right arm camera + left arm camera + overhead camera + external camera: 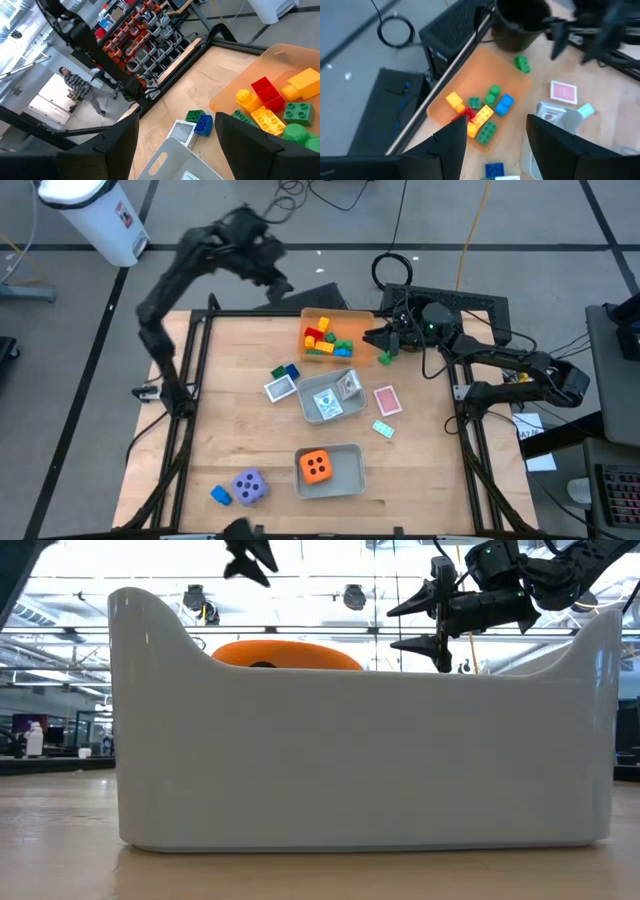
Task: Pick & Place Toys
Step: Put the red deck of cards into the top gray bin
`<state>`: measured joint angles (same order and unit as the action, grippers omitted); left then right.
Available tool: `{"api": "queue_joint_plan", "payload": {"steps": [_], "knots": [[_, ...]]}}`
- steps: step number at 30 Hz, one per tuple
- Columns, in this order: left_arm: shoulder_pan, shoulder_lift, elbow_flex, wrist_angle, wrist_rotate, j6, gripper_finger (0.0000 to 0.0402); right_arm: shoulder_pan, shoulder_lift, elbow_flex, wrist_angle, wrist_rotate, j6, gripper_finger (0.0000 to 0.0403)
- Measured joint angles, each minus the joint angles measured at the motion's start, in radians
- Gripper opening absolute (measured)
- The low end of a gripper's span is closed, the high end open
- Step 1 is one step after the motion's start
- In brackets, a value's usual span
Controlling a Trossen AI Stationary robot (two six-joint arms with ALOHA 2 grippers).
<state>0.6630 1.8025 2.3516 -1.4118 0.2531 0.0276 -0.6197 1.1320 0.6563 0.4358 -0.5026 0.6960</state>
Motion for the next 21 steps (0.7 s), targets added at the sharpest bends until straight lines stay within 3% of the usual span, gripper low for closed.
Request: {"api": "queue_joint_plan", "payload": {"steps": [8,16,21], "knots": [[-0.034,-0.237,-0.136,-0.056,-0.024,-0.05,0.0209,0.0,0.0,0.0,0.0,0.0,0.0,0.0254],[-0.183,-0.487,-0.484,-0.036,-0.18,-0.262,0.0209,0.0,0.0,0.0,0.0,0.0,0.0,0.0254],[-0.316,-0.615,-0.709,0.019,-0.221,-0.46,0.0209,0.0,0.0,0.0,0.0,0.0,0.0,0.0254]]}}
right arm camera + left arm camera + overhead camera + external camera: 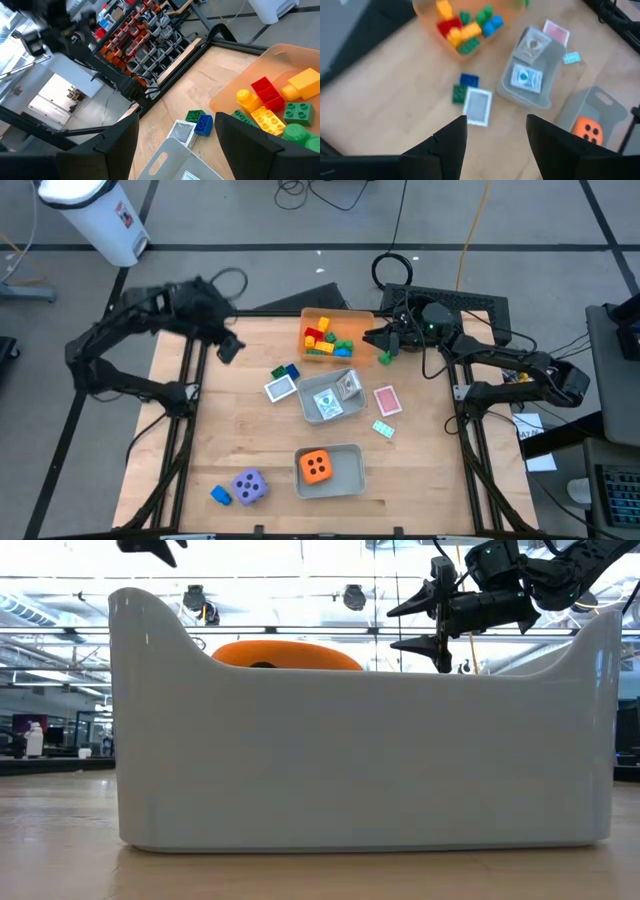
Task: Pick & Place Toys
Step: Put the red deck of cards into the top gray bin
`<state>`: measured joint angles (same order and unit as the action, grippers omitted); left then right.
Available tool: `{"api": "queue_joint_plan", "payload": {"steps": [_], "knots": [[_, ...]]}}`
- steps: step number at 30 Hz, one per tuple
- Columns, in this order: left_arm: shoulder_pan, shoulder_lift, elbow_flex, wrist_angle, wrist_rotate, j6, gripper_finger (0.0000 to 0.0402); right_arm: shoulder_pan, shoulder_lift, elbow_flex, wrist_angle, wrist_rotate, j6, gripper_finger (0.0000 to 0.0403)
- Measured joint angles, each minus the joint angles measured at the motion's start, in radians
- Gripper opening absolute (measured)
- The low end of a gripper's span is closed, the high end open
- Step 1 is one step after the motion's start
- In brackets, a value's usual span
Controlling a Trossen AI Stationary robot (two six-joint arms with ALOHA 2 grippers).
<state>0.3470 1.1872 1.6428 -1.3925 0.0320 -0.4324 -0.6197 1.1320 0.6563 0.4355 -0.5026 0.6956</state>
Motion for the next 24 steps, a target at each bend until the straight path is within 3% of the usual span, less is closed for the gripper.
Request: {"api": "queue_joint_plan", "payload": {"steps": [8,14,16,19,24], "knots": [[-0.224,-0.09,-0.249,0.109,-0.089,-0.271,0.0209,0.0,0.0,0.0,0.0,-0.018,0.0,0.0254],[-0.332,-0.085,-0.375,0.252,-0.13,-0.353,0.0209,0.005,-0.017,0.0,-0.03,-0.282,0.015,0.0254],[-0.351,-0.072,-0.414,0.329,-0.13,-0.364,0.0209,0.027,-0.043,0.001,-0.082,-0.307,0.022,0.0254],[-0.372,-0.053,-0.454,0.404,-0.13,-0.367,0.0209,0.08,-0.107,0.001,-0.204,-0.246,-0.02,0.0254],[-0.383,-0.018,-0.476,0.452,-0.13,-0.358,0.0209,0.208,-0.235,0.009,-0.46,0.032,-0.13,0.0254]]}}
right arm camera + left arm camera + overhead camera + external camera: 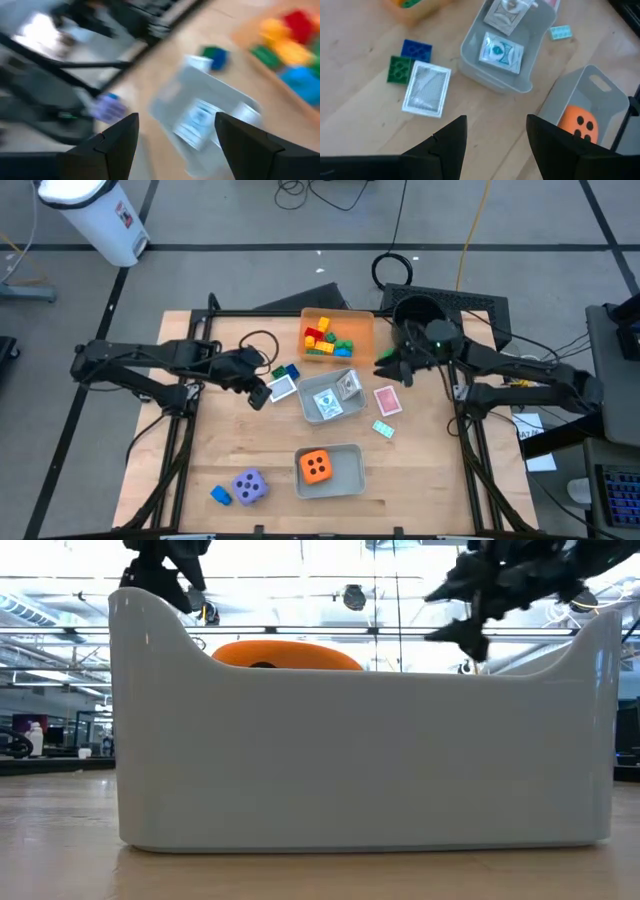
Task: Pick & Place Toys
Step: Put the red deck of cards into the top gray bin
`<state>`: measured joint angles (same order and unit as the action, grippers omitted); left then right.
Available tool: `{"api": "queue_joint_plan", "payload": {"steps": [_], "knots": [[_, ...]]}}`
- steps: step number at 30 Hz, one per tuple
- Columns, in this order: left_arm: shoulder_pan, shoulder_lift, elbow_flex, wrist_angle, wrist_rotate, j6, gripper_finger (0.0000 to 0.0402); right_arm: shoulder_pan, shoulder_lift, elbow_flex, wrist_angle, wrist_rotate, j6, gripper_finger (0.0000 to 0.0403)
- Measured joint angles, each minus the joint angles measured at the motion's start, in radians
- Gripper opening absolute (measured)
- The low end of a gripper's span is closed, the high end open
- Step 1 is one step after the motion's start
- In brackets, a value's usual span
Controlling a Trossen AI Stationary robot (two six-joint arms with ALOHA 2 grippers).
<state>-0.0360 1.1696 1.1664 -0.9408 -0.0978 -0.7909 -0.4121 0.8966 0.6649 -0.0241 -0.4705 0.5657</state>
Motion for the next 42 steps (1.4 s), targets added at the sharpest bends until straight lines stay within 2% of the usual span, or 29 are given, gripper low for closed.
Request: {"api": "queue_joint_plan", "payload": {"steps": [3,7,10,12,15,23,29,37,42], "knots": [[0.003,0.005,0.0,0.004,-0.009,0.024,0.0209,0.087,-0.039,0.053,-0.244,0.206,-0.029,0.0254],[0.023,0.013,0.001,0.01,-0.033,0.071,0.0209,0.218,-0.021,0.152,-0.542,0.445,-0.003,0.0254],[0.048,0.01,0.0,0.011,-0.061,0.111,0.0209,0.303,0.028,0.209,-0.656,0.579,0.105,0.0254],[0.069,0.01,0.0,0.011,-0.064,0.139,0.0209,0.346,0.067,0.228,-0.668,0.625,0.212,0.0254],[0.102,0.012,0.0,0.015,-0.064,0.172,0.0209,0.388,0.133,0.231,-0.647,0.632,0.354,0.0254],[0.158,0.011,0.0,0.018,-0.059,0.269,0.0209,0.443,0.309,0.231,-0.706,0.632,0.547,0.0254],[0.191,0.011,0.0,0.018,-0.058,0.382,0.0209,0.456,0.37,0.23,-0.704,0.657,0.622,0.0254],[0.253,0.011,0.001,0.018,-0.054,0.487,0.0209,0.443,0.382,0.23,-0.692,0.74,0.621,0.0254],[0.289,0.011,0.001,0.018,0.016,0.553,0.0209,0.419,0.382,0.229,-0.716,0.732,0.629,0.0255]]}}
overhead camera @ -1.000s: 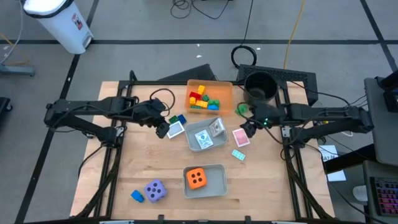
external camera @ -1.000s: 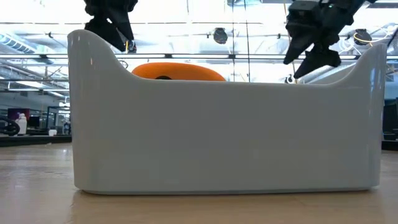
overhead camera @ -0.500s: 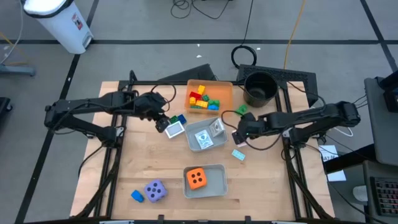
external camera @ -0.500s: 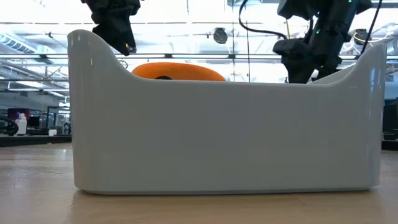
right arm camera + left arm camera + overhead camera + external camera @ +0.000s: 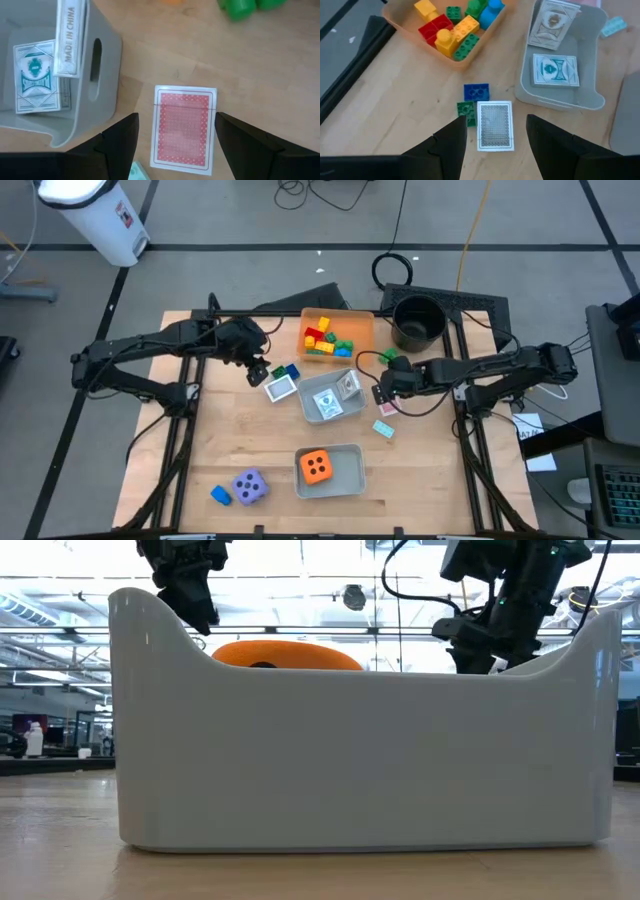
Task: Pick & Place Toys
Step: Put the red deck of cards into the top gray bin
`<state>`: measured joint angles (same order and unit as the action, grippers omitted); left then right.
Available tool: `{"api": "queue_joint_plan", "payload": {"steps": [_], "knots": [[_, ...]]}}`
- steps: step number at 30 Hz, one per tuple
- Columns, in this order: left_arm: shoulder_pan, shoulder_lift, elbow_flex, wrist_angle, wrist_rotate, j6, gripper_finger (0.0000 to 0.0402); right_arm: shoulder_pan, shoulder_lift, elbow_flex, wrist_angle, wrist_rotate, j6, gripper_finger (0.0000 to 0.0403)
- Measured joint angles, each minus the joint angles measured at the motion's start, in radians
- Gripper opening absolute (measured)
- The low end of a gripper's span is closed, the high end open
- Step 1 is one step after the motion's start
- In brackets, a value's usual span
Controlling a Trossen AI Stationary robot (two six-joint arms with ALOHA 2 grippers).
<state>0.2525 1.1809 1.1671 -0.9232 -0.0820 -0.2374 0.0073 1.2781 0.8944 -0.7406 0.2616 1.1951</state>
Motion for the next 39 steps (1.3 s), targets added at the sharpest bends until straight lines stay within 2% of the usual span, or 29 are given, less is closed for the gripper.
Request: {"api": "queue_joint_plan", "payload": {"steps": [5,12,19,29,39], "knots": [[0.023,0.0,0.0,0.0,0.039,0.048,0.0209,-0.001,0.0,0.0,-0.005,-0.002,0.024,0.0271],[0.052,0.0,0.0,0.0,0.053,0.1,0.0209,-0.001,0.0,-0.023,0.021,-0.005,0.024,0.0318],[0.086,0.0,0.001,0.0,0.092,0.128,0.0209,-0.001,0.008,-0.145,0.237,-0.109,0.033,0.0355],[0.123,0.0,0.001,0.002,0.126,0.154,0.0209,-0.001,0.006,-0.227,0.282,-0.103,0.076,0.0354],[0.149,0.0,0.001,0.01,0.136,0.165,0.0209,-0.001,0.006,-0.245,0.306,-0.104,0.025,0.0354]]}}
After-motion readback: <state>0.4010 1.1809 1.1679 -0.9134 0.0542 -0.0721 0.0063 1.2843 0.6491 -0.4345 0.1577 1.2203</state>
